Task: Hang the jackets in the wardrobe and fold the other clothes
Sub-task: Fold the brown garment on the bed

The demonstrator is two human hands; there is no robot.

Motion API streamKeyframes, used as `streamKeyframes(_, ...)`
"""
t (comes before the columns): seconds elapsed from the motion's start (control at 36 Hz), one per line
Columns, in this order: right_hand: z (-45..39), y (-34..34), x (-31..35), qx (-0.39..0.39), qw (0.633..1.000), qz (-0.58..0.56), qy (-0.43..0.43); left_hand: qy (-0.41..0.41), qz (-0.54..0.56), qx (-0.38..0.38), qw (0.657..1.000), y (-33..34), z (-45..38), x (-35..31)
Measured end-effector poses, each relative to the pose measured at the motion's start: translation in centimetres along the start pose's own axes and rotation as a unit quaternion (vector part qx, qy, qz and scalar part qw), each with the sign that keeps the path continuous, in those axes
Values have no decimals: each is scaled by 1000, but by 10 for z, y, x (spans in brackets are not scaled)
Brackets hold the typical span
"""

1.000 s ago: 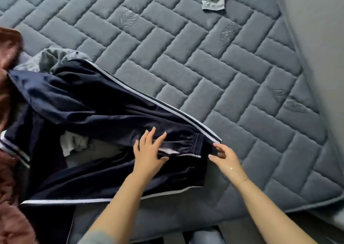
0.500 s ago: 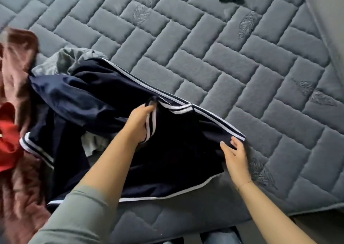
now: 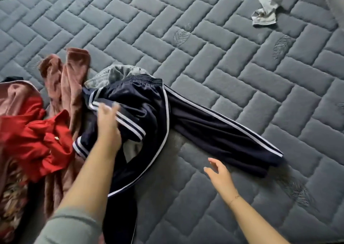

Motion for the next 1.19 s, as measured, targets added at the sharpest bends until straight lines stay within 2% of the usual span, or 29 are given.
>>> streamKeyframes(0.06, -3, 3, -3, -3, 1000, 14, 5, 41, -117, 57, 991, 16, 27, 34)
streamKeyframes(0.08, -4, 3, -4, -8, 1000, 28, 3, 71, -193, 90, 975, 25, 41, 51)
streamKeyframes(0.14, -10, 0, -6, -21, 998, 63, -11, 150, -378, 155, 900, 42, 64, 86)
streamKeyframes(0.17, -13, -2, -6, -23, 996, 80, -20, 171, -440, 181, 863, 49, 71, 101)
streamKeyframes(0.19, -17, -3, -5, -22, 995, 94, -30, 178, -473, 193, 841, 53, 75, 113)
streamKeyframes(0.25, -26, -5, -1, -16, 992, 117, -48, 175, -495, 177, 833, 57, 71, 124)
streamKeyframes(0.39, -47, 6, 18, 2, 986, 142, -92, 193, -543, 37, 816, 52, 34, 114)
streamKeyframes(0.47, -54, 15, 25, 9, 986, 131, -103, 229, -507, 6, 831, 52, 16, 107)
streamKeyframes(0.56, -59, 15, 31, -9, 971, 195, -142, 226, -422, 29, 877, 53, 6, 106)
streamKeyframes(0.67, -67, -2, 24, -11, 915, 372, -157, 148, -301, 43, 941, 40, 8, 102)
streamKeyframes(0.72, -74, -13, 18, -6, 865, 479, -152, 104, -211, 60, 970, 34, 18, 95)
streamKeyframes(0.78, -81, -22, 19, -11, 825, 540, -166, 24, -94, 70, 993, 27, 33, 89)
streamKeyframes(0.83, -90, -29, 24, -18, 826, 534, -180, -54, 17, 85, 995, 32, 55, 85)
streamKeyframes(0.89, -101, -37, 29, -20, 831, 527, -177, -98, 68, 103, 987, 49, 78, 80)
streamKeyframes(0.92, -107, -41, 33, -21, 844, 510, -167, -117, 81, 112, 984, 61, 88, 76)
streamKeyframes(0.94, -113, -47, 39, -29, 876, 458, -149, -139, 95, 122, 978, 76, 98, 72)
streamKeyframes(1.0, -121, -63, 56, -45, 968, 236, -76, -191, 131, 147, 962, 110, 115, 63)
streamKeyframes(1.03, -125, -73, 66, -55, 992, 107, -34, -213, 146, 159, 953, 128, 121, 57)
streamKeyframes(1.06, -130, -86, 79, -68, 998, -13, -3, -228, 159, 172, 945, 147, 126, 49)
streamKeyframes(1.11, -137, -112, 114, -84, 975, -204, 14, -238, 199, 202, 929, 187, 131, 22)
streamKeyframes(1.19, -135, -140, 164, -103, 889, -446, 22, -233, 278, 221, 905, 246, 130, -29)
Point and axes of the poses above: each hand's wrist, its own z-axis away from the middle knuckle, its own y-axis out of the palm, x = y × z, the point moved 8 cm from there along -z, towards the middle knuckle, and after that the axes turned 9 degrees about -x, right-handed, at the moved point
